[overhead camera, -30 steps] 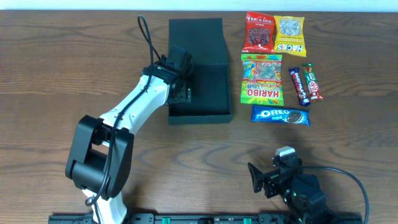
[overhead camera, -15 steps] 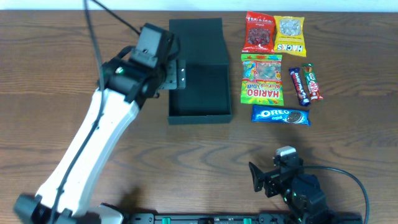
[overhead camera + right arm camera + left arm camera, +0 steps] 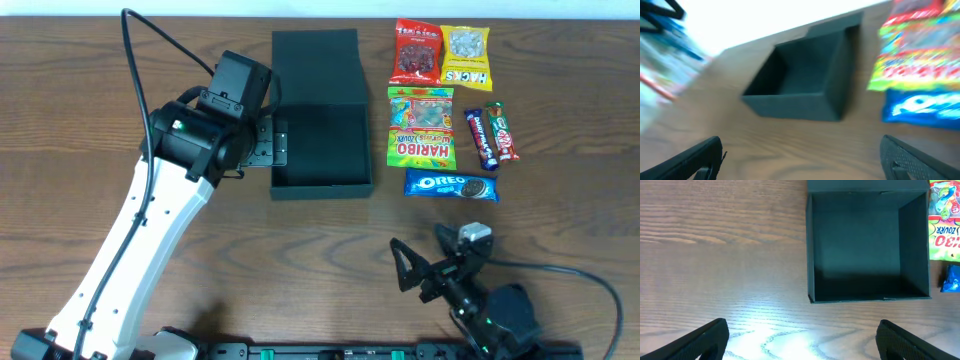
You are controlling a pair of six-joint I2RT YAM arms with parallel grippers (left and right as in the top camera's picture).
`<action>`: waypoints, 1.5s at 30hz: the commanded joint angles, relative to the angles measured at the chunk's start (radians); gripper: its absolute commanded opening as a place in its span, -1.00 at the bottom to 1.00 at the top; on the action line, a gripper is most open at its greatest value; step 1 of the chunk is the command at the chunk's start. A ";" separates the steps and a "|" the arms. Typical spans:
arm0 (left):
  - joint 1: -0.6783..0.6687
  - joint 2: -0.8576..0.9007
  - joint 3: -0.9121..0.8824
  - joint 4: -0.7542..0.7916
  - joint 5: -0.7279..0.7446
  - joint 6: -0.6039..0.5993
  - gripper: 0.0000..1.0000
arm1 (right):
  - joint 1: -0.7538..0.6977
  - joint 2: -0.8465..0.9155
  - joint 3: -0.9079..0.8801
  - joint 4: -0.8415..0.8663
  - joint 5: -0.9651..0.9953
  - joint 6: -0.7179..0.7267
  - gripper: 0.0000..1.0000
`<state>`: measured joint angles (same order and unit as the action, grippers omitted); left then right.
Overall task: Pack container
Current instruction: 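Reach the right gripper to the green Haribo bag and grasp it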
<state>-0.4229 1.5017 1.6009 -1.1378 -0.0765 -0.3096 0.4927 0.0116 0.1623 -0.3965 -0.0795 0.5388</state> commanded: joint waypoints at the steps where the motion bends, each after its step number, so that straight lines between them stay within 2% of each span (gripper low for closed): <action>1: -0.004 -0.013 0.000 -0.002 0.007 0.027 0.90 | -0.008 -0.006 0.000 0.032 -0.089 0.227 0.99; 4: -0.004 -0.013 0.000 -0.003 0.008 0.038 0.90 | -0.008 -0.006 0.000 0.176 -0.109 0.359 0.98; 8: -0.004 -0.013 0.000 -0.003 0.008 0.043 0.90 | -0.010 -0.002 0.002 0.458 -0.103 0.217 0.98; 10: -0.004 -0.013 0.000 -0.003 0.007 0.045 0.90 | -0.025 0.017 0.016 0.506 -0.068 0.209 0.98; 14: -0.004 -0.012 0.000 0.018 0.007 0.066 0.90 | -0.089 0.174 0.145 0.425 -0.064 0.060 0.96; 18: -0.004 -0.012 0.000 0.071 0.007 0.101 0.91 | -0.179 0.478 0.379 0.249 -0.087 -0.119 0.95; 22: -0.003 -0.012 0.000 0.115 0.007 0.130 0.90 | -0.247 0.853 0.656 0.068 -0.085 -0.315 0.98; 24: -0.003 -0.011 0.000 0.125 0.007 0.131 0.91 | -0.267 1.020 0.767 0.012 -0.073 -0.373 0.98; 28: -0.003 -0.011 0.000 0.137 0.007 0.158 0.91 | -0.315 1.380 0.980 -0.035 -0.013 -0.380 0.99; 35: -0.003 -0.011 0.000 0.152 0.007 0.241 0.91 | -0.354 1.794 1.188 -0.026 0.034 -0.380 0.94; 45: -0.003 -0.011 0.000 0.164 0.007 0.266 0.90 | -0.356 2.013 1.201 0.048 0.119 -0.380 0.93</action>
<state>-0.4229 1.5017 1.5990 -0.9745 -0.0738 -0.0685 0.1459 1.9938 1.3460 -0.3569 -0.0196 0.1738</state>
